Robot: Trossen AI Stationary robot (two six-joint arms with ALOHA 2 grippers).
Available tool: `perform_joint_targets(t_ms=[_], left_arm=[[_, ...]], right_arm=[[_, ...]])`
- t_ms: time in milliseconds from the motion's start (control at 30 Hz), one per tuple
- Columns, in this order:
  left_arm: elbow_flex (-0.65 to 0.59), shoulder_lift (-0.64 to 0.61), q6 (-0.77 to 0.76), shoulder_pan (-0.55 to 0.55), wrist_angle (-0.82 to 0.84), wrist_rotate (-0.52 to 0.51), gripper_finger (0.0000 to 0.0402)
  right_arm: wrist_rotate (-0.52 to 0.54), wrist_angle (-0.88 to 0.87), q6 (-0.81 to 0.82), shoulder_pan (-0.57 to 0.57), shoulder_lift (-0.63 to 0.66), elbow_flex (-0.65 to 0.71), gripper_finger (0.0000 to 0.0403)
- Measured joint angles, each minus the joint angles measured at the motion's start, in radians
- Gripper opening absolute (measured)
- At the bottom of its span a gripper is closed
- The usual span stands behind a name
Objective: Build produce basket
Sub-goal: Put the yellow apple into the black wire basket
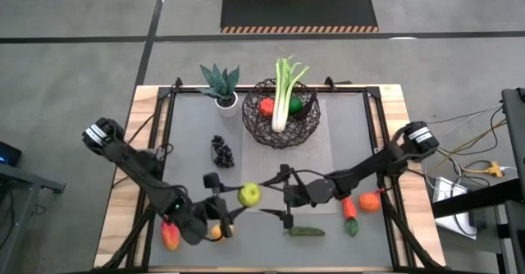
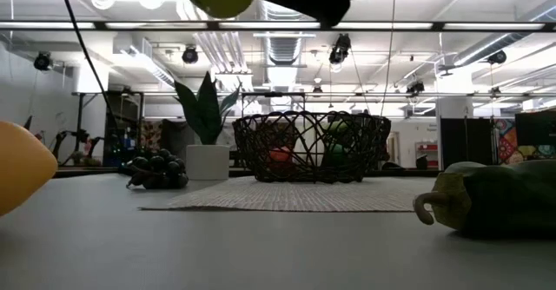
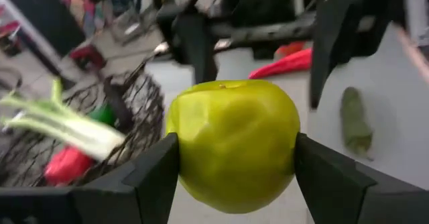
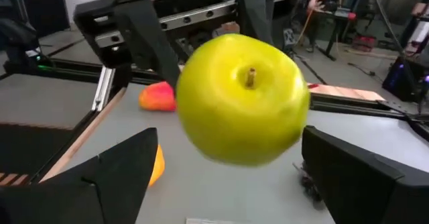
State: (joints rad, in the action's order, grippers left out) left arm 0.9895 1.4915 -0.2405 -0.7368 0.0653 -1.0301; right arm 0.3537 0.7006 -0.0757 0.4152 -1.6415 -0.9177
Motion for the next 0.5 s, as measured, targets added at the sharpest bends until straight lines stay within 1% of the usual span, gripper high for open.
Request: perform_joint_targets(t_ms=[133,300,400,500], left_arm=[[-0.066,0.001,0.099,0.002,-0.193,0.012,0.0244],[-0.13,0.001,0.127,0.002,-0.315,0.016,0.0244],[-0.141,0.001,0.123,0.003,-0.326,0.015,0.0244],[-0.143,0.001,0.12,0.005,-0.332,0.011,0.0244]], right_arm=[[-0.005,0.001,-0.004,0.0,-0.023,-0.034,0.0349],[-0.006,0.007,-0.004,-0.003,-0.022,-0.043,0.0327],[-0.009,0.011,-0.008,-0.007,-0.018,-0.043,0.0298],[-0.012,0.012,-0.004,-0.012,-0.018,-0.043,0.0255]])
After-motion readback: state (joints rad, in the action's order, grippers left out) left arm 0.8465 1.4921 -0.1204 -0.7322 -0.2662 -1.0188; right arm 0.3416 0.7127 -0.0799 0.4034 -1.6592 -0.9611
